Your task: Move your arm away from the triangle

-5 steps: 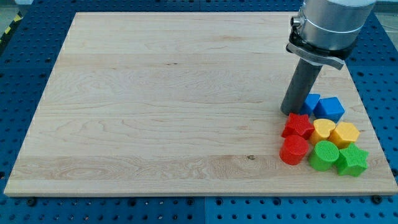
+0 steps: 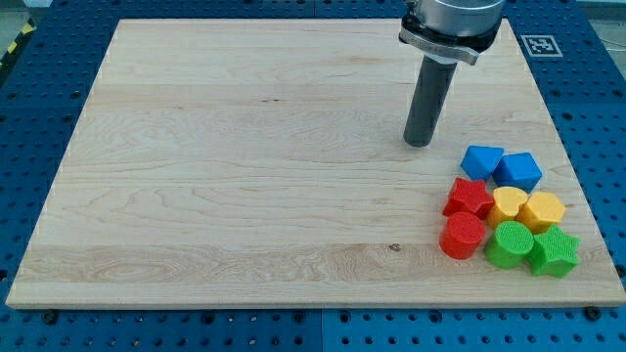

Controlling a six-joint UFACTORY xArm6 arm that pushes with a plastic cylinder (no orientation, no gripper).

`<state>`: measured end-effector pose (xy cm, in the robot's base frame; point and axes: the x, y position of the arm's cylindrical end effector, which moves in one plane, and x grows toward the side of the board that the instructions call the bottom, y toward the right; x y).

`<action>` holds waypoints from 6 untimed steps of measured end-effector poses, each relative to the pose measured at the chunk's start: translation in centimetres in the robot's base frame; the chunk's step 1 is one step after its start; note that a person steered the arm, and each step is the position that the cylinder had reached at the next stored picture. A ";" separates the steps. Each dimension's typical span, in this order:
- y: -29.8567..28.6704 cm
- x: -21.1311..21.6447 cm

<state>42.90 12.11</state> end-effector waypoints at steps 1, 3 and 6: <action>0.0 -0.2; 1.9 -5.9; 19.9 -2.3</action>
